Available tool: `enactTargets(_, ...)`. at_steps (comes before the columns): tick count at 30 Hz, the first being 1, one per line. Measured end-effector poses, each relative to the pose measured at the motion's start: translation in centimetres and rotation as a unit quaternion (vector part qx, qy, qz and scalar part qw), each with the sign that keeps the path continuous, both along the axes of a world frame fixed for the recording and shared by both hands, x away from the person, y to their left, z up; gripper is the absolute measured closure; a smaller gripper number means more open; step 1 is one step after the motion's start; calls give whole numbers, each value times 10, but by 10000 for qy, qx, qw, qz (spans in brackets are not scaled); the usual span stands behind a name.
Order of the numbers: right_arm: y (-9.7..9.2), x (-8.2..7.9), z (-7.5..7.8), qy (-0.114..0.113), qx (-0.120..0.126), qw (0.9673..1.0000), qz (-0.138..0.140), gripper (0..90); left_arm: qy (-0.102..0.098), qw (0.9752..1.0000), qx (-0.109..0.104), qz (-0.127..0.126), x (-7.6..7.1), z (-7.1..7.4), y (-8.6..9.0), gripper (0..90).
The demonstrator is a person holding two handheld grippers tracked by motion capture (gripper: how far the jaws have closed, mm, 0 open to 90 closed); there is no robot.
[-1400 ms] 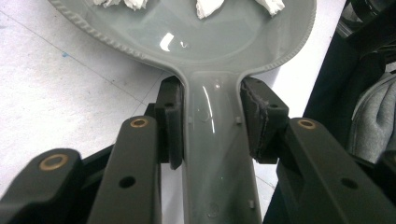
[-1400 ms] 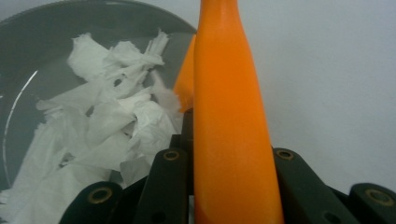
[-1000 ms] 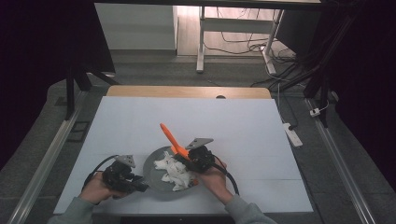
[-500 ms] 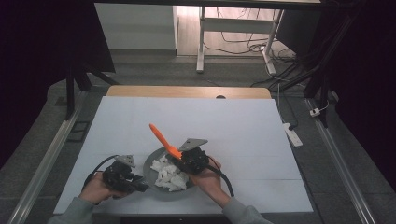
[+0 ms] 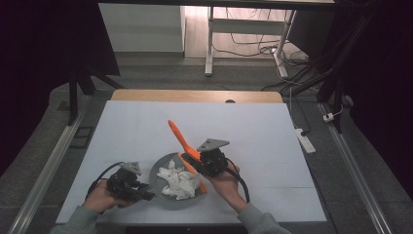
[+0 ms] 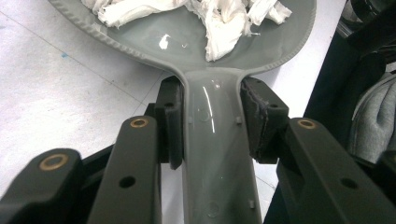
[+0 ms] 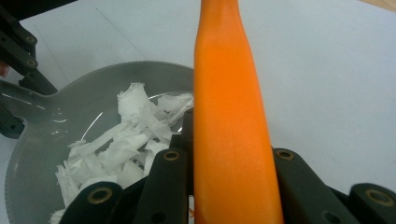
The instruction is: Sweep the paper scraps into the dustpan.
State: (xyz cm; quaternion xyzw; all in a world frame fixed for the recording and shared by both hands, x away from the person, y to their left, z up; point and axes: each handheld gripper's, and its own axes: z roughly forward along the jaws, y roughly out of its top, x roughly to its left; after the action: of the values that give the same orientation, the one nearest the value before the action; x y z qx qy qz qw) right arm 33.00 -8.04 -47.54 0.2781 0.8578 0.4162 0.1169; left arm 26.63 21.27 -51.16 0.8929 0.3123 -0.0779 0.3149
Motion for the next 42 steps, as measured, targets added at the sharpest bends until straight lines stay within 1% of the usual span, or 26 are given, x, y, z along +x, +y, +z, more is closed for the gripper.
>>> enactTargets(12,-17,10,8,-60,190,9994,-297,766,1,10000,4,-4,0,0,0,616)
enactTargets(18,-23,13,9,-65,207,9991,-371,766,-1,10000,5,-7,0,0,0,616)
enactTargets(22,-28,14,8,-45,123,9990,-435,766,-11,10000,5,-1,0,0,0,616)
enactTargets(25,-38,14,0,74,4,9981,-614,766,-5,10000,10,-2,-1,0,0,616)
enactTargets(27,-47,12,-9,218,-99,9967,-774,766,-4,10000,5,4,-1,-1,0,616)
enactTargets(30,-55,6,-23,486,-168,9938,-991,766,-4,10000,3,12,-2,-1,0,616)
enactTargets(32,-55,3,-27,505,-292,9933,-997,766,-11,10000,9,20,-2,-1,-1,616)
enactTargets(34,-50,0,-31,543,-353,9929,-996,766,-13,10000,5,17,-3,-1,-1,616)
enactTargets(37,-38,-6,-33,508,-418,9938,-892,767,-10,10000,8,19,-3,-1,-2,616)
enactTargets(42,-25,-13,-34,442,-425,9952,-764,766,-2,10000,1,14,-3,-1,-2,616)
